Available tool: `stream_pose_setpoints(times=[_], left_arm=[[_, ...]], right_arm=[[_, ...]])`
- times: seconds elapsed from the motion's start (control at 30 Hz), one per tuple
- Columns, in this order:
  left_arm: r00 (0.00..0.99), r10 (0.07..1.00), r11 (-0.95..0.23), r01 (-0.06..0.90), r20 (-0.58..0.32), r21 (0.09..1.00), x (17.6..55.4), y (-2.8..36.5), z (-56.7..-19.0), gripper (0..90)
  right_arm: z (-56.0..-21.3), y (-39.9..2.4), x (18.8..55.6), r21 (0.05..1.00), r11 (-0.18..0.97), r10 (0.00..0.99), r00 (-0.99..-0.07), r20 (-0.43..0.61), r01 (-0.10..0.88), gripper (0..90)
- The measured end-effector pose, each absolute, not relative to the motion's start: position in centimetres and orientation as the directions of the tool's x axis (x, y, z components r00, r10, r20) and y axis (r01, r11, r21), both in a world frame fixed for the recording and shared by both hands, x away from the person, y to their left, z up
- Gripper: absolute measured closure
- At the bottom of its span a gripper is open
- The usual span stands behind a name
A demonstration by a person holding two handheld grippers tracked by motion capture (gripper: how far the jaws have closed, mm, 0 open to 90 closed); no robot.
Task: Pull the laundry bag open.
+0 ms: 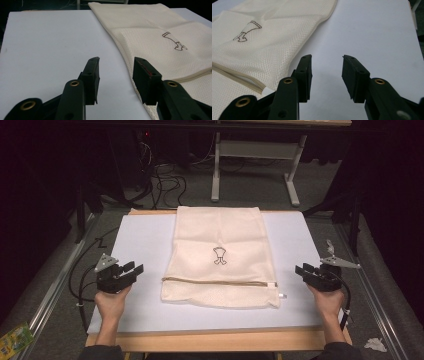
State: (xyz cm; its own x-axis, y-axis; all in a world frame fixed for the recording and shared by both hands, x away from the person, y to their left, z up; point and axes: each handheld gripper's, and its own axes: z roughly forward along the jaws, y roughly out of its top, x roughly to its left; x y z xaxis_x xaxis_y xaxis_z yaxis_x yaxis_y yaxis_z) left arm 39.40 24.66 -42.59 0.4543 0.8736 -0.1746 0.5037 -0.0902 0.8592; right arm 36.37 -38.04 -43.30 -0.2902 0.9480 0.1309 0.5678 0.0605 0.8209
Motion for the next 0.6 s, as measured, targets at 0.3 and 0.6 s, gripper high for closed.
stream_pose_setpoints(times=[0.3, 0.6], left_arm=[[0.436, 0.880, -0.079, 0.524, -0.188, 0.848, 40.2, 24.7, -43.2, 56.4], [0.423, 0.886, -0.076, 0.535, -0.190, 0.841, 40.8, 24.5, -44.0, 56.0]], right_arm=[[-44.1, -38.3, 36.7, 0.814, 0.030, 0.951, -0.266, 0.154, 0.580, 61.1], [-44.8, -38.3, 37.3, 0.805, 0.024, 0.954, -0.255, 0.159, 0.593, 61.2]])
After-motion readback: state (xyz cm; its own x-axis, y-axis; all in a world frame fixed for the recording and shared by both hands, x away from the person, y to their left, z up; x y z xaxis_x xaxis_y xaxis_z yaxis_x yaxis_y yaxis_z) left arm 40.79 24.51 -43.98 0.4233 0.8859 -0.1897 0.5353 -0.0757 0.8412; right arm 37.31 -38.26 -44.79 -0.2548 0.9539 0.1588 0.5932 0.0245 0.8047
